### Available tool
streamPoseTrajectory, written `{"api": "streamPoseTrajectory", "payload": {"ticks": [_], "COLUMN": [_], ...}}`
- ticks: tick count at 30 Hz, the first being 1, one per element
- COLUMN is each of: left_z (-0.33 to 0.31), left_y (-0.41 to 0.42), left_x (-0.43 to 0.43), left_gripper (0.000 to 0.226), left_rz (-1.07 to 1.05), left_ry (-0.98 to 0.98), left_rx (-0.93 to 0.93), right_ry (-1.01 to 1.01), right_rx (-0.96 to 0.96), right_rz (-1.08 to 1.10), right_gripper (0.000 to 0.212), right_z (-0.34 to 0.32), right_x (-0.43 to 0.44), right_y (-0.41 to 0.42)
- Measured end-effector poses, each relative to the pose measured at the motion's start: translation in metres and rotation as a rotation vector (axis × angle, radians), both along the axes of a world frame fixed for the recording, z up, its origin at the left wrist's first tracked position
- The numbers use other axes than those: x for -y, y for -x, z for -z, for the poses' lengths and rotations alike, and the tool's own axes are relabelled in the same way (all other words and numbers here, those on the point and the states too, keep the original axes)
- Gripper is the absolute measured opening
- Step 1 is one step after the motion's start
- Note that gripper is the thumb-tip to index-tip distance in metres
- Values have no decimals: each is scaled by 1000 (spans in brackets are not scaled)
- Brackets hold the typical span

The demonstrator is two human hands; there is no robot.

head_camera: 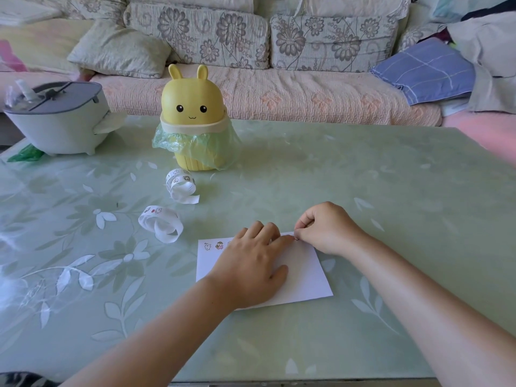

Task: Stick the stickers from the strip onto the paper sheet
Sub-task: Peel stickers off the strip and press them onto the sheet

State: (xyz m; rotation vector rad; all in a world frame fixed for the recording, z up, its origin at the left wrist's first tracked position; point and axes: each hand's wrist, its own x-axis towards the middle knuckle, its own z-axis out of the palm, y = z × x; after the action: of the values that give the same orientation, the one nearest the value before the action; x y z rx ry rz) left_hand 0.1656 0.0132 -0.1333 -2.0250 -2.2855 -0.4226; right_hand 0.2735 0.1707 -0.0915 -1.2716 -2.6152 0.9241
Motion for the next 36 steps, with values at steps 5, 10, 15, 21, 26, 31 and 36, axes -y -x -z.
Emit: {"api": "streamPoseTrajectory", "payload": {"ticks": [5,10,15,21,26,31,36], "left_z": [0,-3,-3,2,4,3,4], "left_y": [-4,-6,-9,-11,-12,-13,-14], "left_x": [-1,-5,-7,-6,-6,-4,-3], "left_gripper": [55,50,47,45,52,55,54], "left_rz": [-12,-14,-20,-16,-15,-17,-26], "left_ry": [19,-4,-12,-24,-36,-51,-46], "left_rx": [-18,-39,-49,-37,-44,-53,-54], "right_ry": [-36,-119,-236,-228,-515,-568,-579], "right_rx": [68,182,215,17,20,217,260], "right_rz": [22,40,76,-7,-300,-392,-374], "right_gripper": [16,8,24,17,34,72,78], "right_z": [-2,-9,-11,8,23,25,21], "right_x": [1,3,5,8,19,28,32], "right_y": [4,7,2,-17,-36,-51,-55]}}
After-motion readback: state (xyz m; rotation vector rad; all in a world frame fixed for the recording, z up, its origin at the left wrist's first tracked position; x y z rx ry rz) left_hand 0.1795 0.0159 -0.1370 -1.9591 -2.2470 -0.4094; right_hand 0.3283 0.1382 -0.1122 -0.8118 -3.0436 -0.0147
